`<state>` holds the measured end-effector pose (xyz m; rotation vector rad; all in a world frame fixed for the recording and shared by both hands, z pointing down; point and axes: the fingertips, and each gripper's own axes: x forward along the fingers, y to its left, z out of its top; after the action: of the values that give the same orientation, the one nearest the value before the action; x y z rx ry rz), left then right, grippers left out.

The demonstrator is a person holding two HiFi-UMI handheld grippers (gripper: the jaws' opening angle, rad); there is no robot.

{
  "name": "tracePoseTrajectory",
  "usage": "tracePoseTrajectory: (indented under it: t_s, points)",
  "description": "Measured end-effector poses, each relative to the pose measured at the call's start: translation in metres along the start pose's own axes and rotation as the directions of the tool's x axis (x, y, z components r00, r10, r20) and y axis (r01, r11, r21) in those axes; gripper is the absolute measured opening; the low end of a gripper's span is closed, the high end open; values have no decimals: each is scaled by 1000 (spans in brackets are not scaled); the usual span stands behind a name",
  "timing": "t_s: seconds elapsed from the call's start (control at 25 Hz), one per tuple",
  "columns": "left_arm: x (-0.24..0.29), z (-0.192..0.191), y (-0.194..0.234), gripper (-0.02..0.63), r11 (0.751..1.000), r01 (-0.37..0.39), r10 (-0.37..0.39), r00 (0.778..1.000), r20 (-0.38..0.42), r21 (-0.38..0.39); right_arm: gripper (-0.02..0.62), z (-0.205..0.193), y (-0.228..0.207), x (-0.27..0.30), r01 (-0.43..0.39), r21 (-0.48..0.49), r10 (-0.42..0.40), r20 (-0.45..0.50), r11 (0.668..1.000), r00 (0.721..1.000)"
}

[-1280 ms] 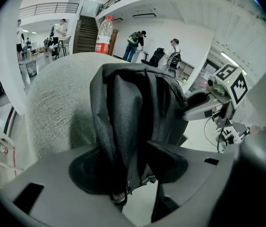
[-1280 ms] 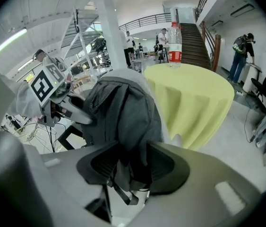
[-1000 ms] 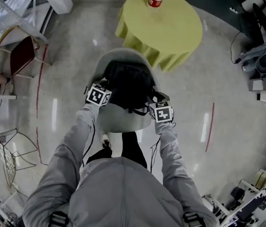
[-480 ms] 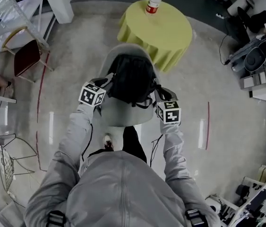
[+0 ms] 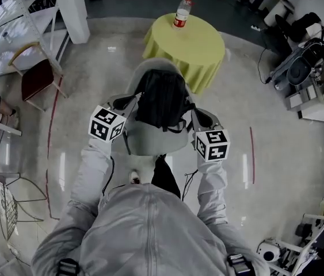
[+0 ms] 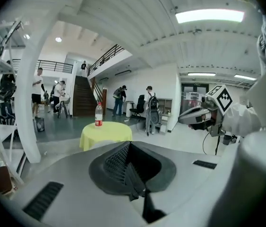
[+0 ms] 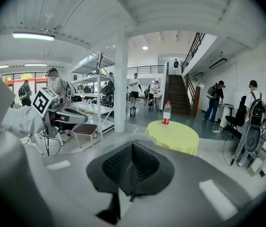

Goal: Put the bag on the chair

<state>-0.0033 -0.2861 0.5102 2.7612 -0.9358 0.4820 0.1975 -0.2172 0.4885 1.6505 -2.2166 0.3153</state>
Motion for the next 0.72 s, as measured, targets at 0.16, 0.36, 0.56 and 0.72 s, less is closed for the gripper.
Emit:
tracePoseTrajectory:
  t_s: [0.16,0.36,0.56,0.72]
  points:
    - [-26,29,-19,6,997,-7,2,998,65,75,11,23,19,-24,-6,-12,6,56,1000,998]
    - [-54,56,-41,6,994,21,-36,989,140,107,11,56,43,-47,-12,-57,19,131,998,991]
    - [-72,84,-62,6,986,35,-66,980,187,163,11,76,61,-65,-29,-87,44,174,996,984]
    - [-82,95,-72,6,983,35,-75,973,217,183,9,83,74,-67,-44,-139,69,176,989,982]
